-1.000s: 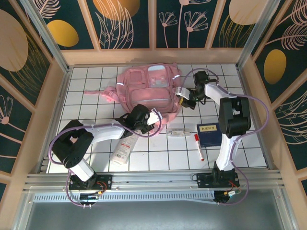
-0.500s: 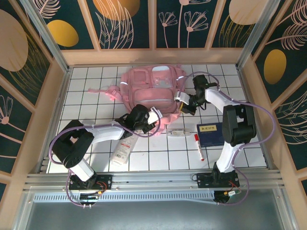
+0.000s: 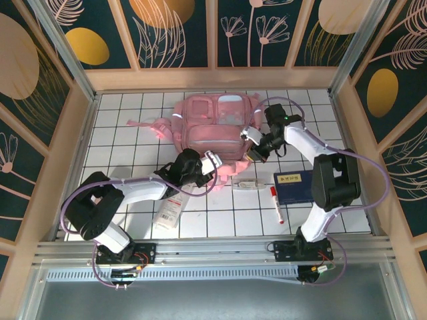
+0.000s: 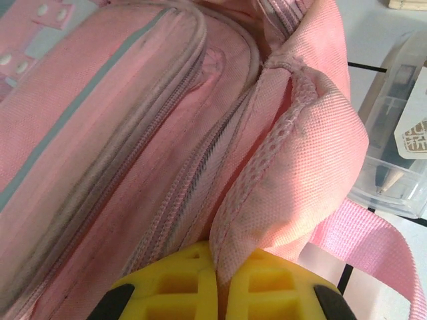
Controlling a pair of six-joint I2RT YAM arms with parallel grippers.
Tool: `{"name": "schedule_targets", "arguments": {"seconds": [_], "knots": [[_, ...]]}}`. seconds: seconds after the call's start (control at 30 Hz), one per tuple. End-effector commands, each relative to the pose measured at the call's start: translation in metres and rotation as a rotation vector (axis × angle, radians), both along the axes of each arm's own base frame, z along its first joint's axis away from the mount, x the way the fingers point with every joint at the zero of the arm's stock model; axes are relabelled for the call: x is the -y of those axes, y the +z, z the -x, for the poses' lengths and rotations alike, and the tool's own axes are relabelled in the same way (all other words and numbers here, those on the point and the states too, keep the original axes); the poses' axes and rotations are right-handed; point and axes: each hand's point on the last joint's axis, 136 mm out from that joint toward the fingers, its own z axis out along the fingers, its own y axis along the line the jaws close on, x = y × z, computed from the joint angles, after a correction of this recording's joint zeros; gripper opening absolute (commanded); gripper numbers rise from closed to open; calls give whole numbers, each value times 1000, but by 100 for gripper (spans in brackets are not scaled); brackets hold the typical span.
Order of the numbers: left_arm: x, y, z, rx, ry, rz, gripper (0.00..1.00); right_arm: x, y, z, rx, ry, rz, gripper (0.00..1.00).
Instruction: Pack books, pencil case, and school supplies into a backpack
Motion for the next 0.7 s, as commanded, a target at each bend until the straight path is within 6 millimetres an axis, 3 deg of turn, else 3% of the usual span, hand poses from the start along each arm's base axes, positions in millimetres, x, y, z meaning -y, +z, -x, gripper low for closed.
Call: {"name": "schedule_targets", "arguments": {"seconds": [0.0, 0.13, 0.33, 0.4, 0.5, 0.57, 0.67], "knots": [[19, 72, -18, 175, 2, 203, 0, -12, 27, 9, -55, -128, -117, 0], [14, 73, -24, 155, 67, 229, 0, -33, 65, 6, -74, -163, -319, 0], [17, 65, -17, 97, 46, 249, 1, -47, 89, 12, -126, -160, -412, 0], [19, 67, -13, 61, 48, 279, 32, -46, 85, 16, -132, -172, -399, 0], [18, 78, -7, -33, 81, 356, 66, -35, 64, 13, -122, -265, -330, 0], [18, 87, -1, -138, 117, 416, 77, -27, 54, 11, -94, -309, -296, 0], [26, 98, 21, -261, 41, 425, 78, -23, 46, 11, -70, -314, -278, 0]]}}
